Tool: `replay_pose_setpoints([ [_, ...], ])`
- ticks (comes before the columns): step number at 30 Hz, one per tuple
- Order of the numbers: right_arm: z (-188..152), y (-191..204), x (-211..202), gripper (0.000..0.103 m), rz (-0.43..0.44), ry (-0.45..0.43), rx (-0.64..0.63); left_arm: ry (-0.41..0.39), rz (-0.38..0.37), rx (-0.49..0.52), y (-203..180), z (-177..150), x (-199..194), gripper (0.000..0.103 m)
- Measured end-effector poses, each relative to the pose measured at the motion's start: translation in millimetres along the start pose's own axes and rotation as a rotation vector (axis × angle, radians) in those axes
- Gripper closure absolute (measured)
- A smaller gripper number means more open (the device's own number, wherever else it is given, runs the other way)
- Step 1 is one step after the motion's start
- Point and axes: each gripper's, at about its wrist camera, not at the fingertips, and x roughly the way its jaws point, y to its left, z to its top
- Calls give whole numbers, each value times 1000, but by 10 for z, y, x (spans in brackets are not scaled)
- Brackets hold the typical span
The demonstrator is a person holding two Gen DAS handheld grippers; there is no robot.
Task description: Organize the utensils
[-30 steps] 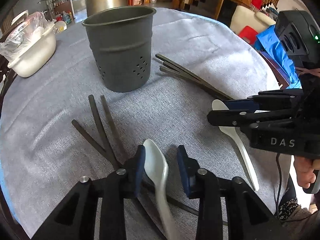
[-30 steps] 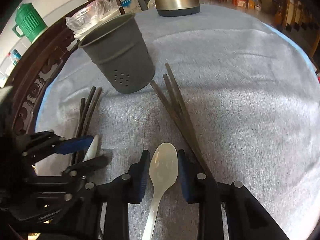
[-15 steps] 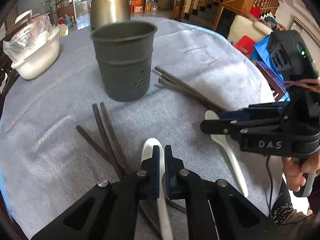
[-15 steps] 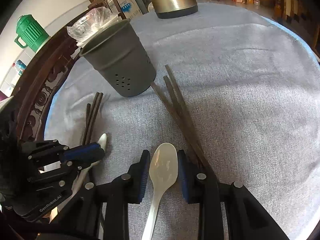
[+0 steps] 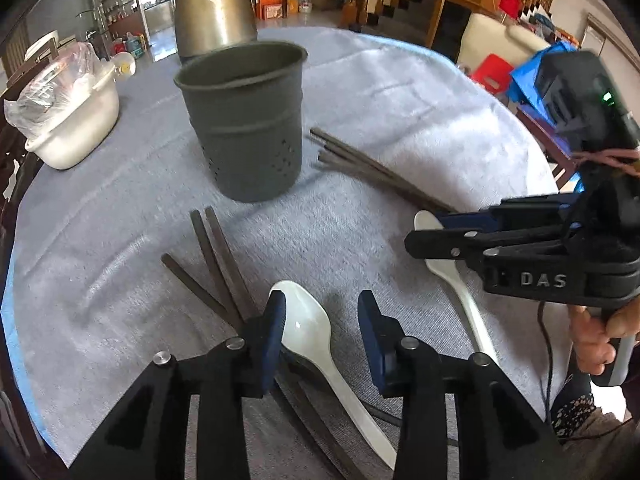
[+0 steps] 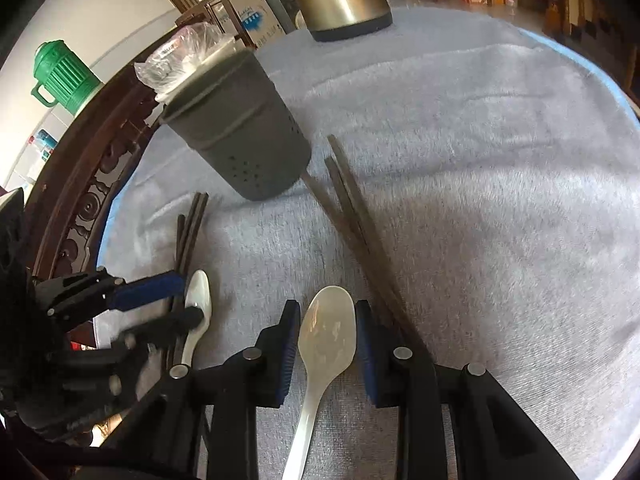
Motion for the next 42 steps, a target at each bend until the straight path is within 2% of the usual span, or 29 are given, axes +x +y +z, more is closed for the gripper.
replay_pose_setpoints([
  [6, -12, 9, -6, 74, -1, 0, -18, 43, 3, -56, 76, 10, 130, 65],
  [13, 0, 49, 7, 73, -15, 6, -47, 40, -44, -90, 109, 42, 191, 65],
  [15, 5, 32, 8, 73, -6, 4, -39, 32, -67, -72, 35, 60, 200, 67],
  [17, 10, -1, 9, 73, 14, 3, -22, 23, -81, -47, -46, 64, 200, 77],
  [20, -8, -38, -5, 73, 26, -1, -4, 17, -68, -28, -104, 45, 179, 78],
  [22, -24, -50, -15, 73, 24, -4, -4, -15, -54, -13, -93, 5, 66, 78],
  [24, -46, -64, -25, 73, 25, -8, -1, -50, -31, -8, -59, -8, -59, 76],
  [25, -55, -74, -27, 73, 30, -11, 3, -63, -18, -9, -26, -20, -113, 72],
  [26, -60, -75, -27, 73, 33, -14, 5, -72, -3, -12, 11, -28, -166, 64],
  [28, -63, -80, -27, 73, 34, -18, 9, -77, 15, -22, 61, -10, -187, 57],
  [33, -71, -69, -27, 73, 26, -24, 4, -16, 5, -42, 87, -53, -48, 57],
  [38, -76, -90, -33, 72, 35, -24, 10, -8, -29, -20, -9, -114, -21, 58],
  [42, -76, -98, -31, 72, 39, -24, 14, 24, -66, -45, 3, -122, 43, 58],
])
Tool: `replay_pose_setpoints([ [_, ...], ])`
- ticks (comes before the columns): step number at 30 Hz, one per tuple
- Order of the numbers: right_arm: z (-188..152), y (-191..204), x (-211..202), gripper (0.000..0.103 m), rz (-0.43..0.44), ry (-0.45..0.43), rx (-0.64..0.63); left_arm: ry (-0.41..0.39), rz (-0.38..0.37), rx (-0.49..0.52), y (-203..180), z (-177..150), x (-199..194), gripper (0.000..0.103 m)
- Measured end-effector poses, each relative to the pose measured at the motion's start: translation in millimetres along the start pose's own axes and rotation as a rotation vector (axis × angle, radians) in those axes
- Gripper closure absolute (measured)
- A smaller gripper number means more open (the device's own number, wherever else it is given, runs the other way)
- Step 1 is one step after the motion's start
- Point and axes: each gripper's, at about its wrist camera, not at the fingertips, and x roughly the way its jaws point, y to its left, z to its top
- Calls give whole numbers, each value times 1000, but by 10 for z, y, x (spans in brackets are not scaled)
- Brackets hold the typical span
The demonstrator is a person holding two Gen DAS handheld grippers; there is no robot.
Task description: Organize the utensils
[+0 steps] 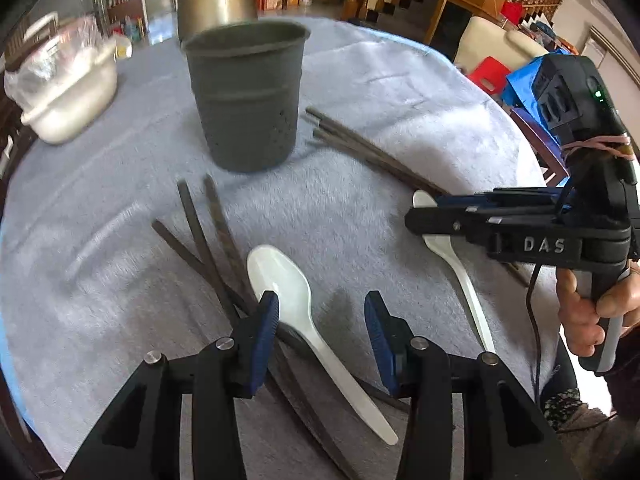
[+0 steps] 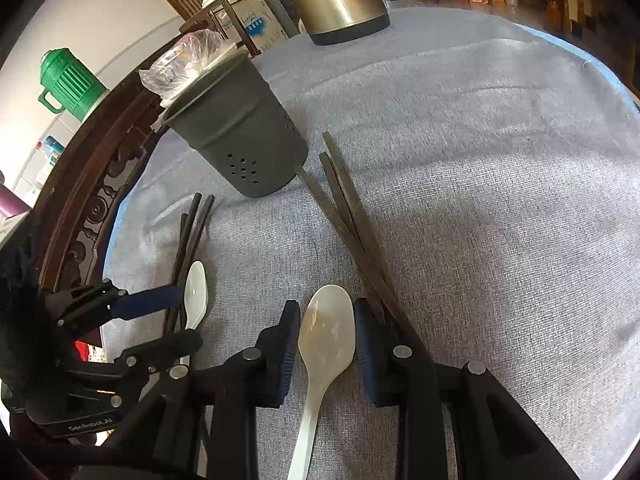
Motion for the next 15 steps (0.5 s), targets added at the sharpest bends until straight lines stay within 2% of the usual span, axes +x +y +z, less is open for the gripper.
replay_pose_setpoints([
  [3, -6, -21, -9, 72, 13, -1, 10, -22, 4, 0, -6, -57, -22, 58],
  [9, -21, -13, -25, 72, 15, -9, 6, 11, 23, -63, 133, -24, 87, 58],
  [15, -14, -18, -25, 72, 20, -8, 12, -8, 32, -33, 18, 120, 133, 58],
])
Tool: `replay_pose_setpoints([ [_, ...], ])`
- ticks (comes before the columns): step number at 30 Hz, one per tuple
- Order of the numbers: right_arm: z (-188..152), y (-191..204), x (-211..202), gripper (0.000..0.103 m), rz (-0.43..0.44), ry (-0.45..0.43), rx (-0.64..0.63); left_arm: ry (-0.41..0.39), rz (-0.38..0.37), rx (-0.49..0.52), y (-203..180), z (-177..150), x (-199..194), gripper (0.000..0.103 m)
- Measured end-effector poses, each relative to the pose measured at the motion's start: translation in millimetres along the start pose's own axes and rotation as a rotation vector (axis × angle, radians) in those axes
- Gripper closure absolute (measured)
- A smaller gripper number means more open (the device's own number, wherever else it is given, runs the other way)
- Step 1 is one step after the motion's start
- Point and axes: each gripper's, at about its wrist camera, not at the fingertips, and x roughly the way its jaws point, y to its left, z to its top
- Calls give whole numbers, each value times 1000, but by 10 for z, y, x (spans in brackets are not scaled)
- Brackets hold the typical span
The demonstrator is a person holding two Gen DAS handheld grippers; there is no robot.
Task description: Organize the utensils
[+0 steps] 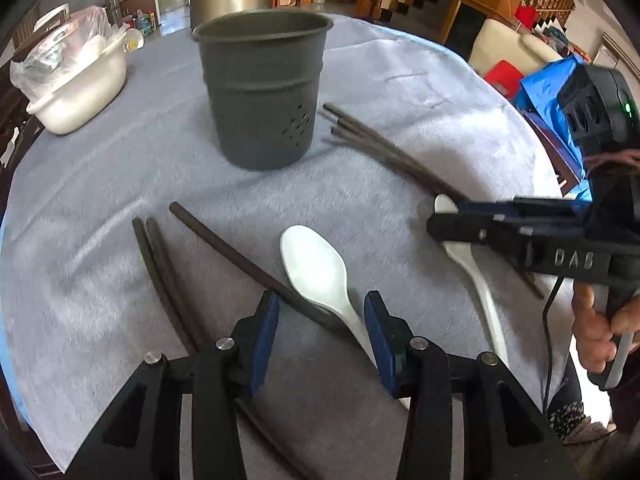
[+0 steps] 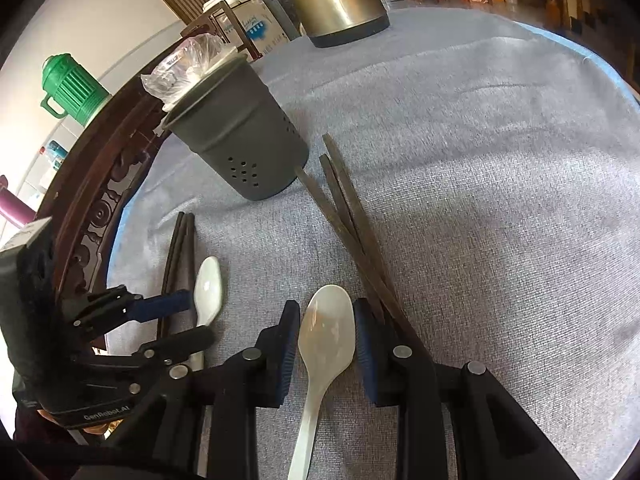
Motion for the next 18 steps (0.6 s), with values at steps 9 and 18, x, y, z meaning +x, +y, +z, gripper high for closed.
replay_pose_setpoints([
  [9, 13, -2, 6, 72, 1, 1, -1, -29, 38, -21, -47, 136, -47, 54],
  [18, -2, -25, 5, 72, 11, -1, 6, -12, 35, 0, -132, 245, 125, 53],
])
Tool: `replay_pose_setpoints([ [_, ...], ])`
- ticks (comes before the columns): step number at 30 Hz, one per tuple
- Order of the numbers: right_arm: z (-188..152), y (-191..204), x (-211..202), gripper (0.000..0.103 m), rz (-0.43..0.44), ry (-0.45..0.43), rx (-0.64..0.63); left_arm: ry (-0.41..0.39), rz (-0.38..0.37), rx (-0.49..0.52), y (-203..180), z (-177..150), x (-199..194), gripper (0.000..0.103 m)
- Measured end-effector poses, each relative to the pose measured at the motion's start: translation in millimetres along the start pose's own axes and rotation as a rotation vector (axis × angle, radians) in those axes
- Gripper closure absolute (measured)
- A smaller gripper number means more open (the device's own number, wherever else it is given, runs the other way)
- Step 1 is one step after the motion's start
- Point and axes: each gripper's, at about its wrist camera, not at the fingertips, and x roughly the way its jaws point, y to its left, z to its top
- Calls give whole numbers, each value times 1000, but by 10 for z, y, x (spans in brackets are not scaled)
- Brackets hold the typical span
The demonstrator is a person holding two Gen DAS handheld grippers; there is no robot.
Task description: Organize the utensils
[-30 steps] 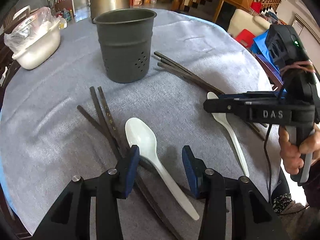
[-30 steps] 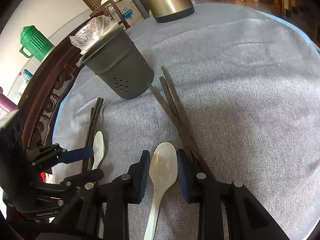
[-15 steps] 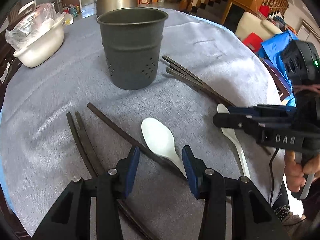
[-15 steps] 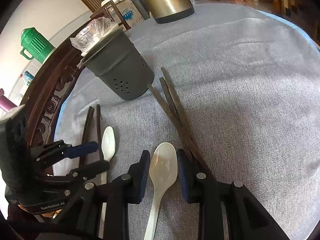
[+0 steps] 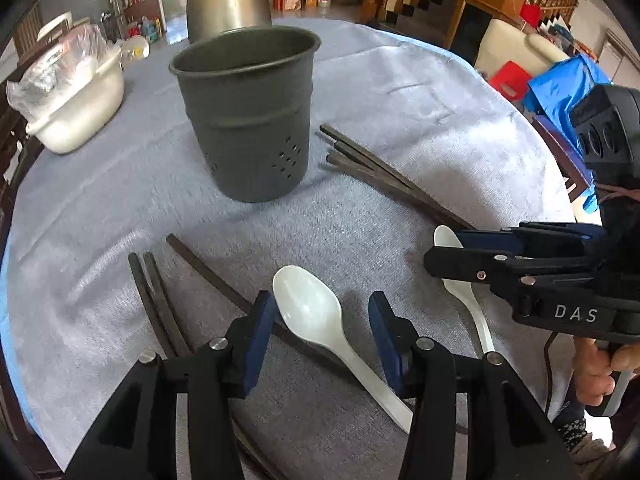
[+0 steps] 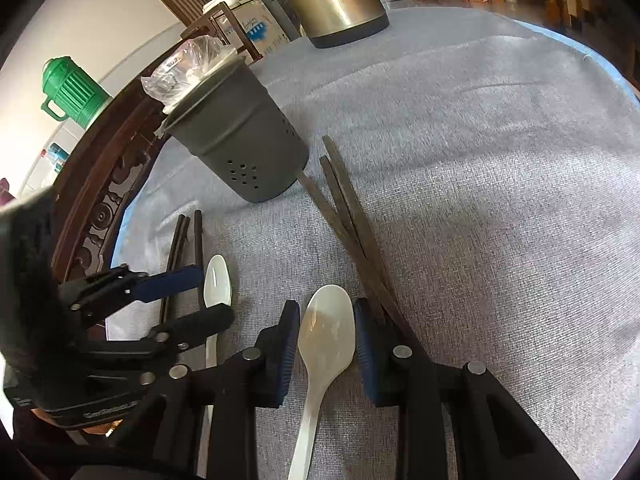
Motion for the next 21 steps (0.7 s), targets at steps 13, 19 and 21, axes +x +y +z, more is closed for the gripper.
replay_pose_setpoints([
  [13, 48, 62, -16, 74, -19, -14, -21, -53, -34, 10, 64, -66, -51, 94],
  [19, 148, 76, -232, 74, 27, -111, -14, -59, -73, 57, 40, -70, -181, 93],
  [21, 162, 63, -297, 74, 27, -144, -3, -53, -78, 81, -21, -80, -201, 77],
])
